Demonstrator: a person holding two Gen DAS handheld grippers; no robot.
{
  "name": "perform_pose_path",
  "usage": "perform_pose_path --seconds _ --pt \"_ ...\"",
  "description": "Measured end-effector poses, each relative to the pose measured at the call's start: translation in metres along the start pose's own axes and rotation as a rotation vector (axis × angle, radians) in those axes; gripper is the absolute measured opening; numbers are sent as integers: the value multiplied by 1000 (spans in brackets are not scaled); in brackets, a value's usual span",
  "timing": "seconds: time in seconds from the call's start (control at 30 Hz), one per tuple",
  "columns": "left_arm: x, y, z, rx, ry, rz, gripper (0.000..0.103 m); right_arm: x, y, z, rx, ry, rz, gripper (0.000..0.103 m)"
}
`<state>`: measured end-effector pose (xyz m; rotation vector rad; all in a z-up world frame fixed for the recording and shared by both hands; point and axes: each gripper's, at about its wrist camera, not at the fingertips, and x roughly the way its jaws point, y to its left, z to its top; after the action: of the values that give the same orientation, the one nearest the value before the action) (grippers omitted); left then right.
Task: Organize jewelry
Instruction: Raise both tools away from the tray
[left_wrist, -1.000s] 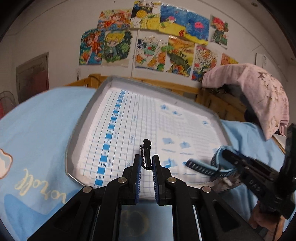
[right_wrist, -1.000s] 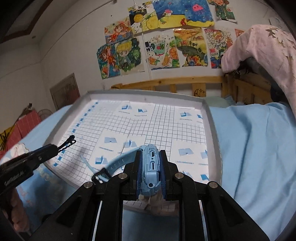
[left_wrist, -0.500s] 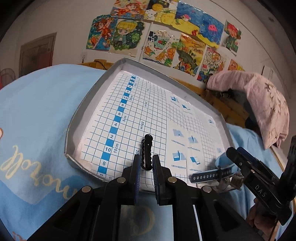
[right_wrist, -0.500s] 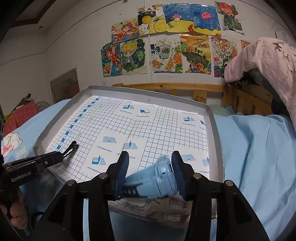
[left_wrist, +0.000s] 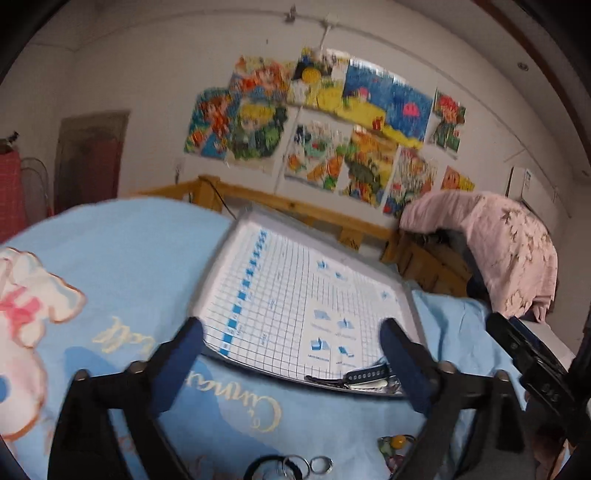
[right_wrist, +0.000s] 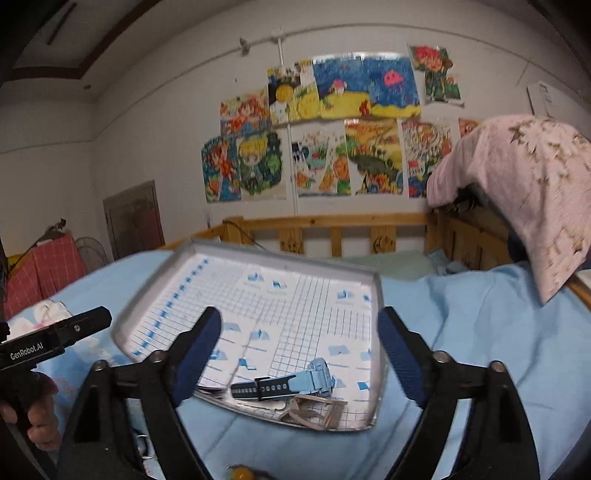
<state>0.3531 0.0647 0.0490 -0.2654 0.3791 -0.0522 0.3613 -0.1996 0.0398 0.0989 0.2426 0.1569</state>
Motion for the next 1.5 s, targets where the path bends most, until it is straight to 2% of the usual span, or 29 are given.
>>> perform_pose_path --seconds 0.07,0.33,0.57,0.7,0.87,1.17,1.5 --pt "-27 -5 -1 10 -50 9 103 -21 0 4 6 -32 11 98" --pt "-108 -25 -20 73 -109 13 103 -117 7 -8 23 -112 30 100" --pt "-172 -34 -60 98 -107 -1 103 -195 7 -40 14 -152 19 101" --pt "-196 -35 -82 107 -94 -17 103 -231 5 -64 16 -129 21 101" --pt "-217 -38 -111 117 -50 -57 103 -261 8 -89 3 -72 22 101" --pt "-254 -32 -149 109 -35 -52 103 -302 8 -119 -5 -7 -5 101" --pt "-265 -29 -164 125 -17 -43 103 -317 7 -130 -3 17 -36 101"
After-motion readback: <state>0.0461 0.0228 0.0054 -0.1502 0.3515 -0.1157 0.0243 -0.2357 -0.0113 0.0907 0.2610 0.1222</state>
